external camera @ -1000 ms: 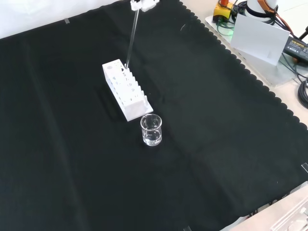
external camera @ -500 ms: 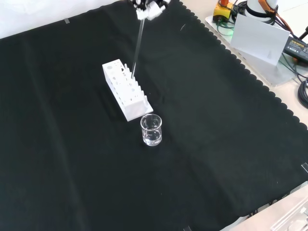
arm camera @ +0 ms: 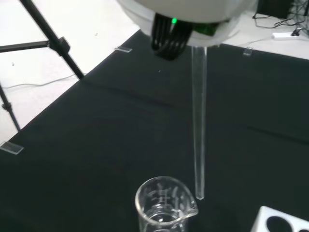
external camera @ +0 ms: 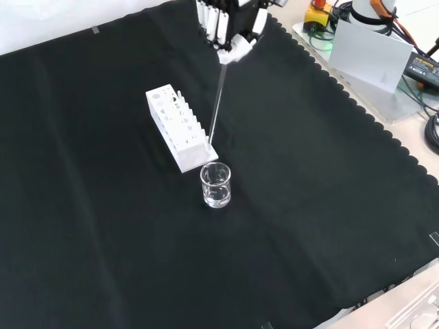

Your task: Stir in the beaker to the left of the white test tube rack with the glass rod.

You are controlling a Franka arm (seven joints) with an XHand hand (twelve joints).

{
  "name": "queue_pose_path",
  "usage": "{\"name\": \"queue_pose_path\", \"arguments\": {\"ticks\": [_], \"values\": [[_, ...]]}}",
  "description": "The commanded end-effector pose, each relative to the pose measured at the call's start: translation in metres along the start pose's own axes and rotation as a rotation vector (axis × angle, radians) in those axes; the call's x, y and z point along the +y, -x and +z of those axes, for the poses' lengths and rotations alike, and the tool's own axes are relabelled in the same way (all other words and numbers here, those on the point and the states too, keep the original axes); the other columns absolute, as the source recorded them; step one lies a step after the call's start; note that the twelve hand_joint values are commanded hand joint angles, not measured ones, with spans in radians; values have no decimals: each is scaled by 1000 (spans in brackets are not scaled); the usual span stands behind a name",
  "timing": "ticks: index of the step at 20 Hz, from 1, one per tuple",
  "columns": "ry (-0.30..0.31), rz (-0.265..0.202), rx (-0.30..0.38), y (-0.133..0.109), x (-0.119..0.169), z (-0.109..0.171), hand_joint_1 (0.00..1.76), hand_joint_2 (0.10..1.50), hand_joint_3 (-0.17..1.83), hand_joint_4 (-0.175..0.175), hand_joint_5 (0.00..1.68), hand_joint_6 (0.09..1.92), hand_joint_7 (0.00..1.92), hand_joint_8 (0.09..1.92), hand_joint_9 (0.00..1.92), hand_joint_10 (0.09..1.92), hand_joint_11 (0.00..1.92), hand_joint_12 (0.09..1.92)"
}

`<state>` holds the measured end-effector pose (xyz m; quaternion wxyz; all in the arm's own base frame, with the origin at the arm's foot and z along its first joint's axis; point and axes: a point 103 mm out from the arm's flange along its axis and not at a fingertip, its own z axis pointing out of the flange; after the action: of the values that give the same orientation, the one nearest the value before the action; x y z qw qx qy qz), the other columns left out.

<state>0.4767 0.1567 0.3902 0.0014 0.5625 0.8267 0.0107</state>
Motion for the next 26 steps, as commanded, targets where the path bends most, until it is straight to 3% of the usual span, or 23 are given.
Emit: {"name": "queue_pose_path", "arguments": {"ticks": [1,3,5,14,26], "values": [[-18,-47,21,-20,5,16,1319,695,636,-175,1356,219,1190,1083,1514,903,1589,595],[-20,-60,19,-23,7,18,1319,695,636,-175,1357,218,1190,1083,1514,903,1589,595],[-7,-80,58,-25,11,23,1319,695,636,-175,1358,216,1190,1083,1514,903,1589,595],[-25,-94,49,-25,34,25,1319,696,635,-175,1361,208,1190,1082,1515,901,1588,596],[-30,-84,99,12,45,44,1319,697,631,-175,1365,198,1189,1083,1517,900,1587,597]]}}
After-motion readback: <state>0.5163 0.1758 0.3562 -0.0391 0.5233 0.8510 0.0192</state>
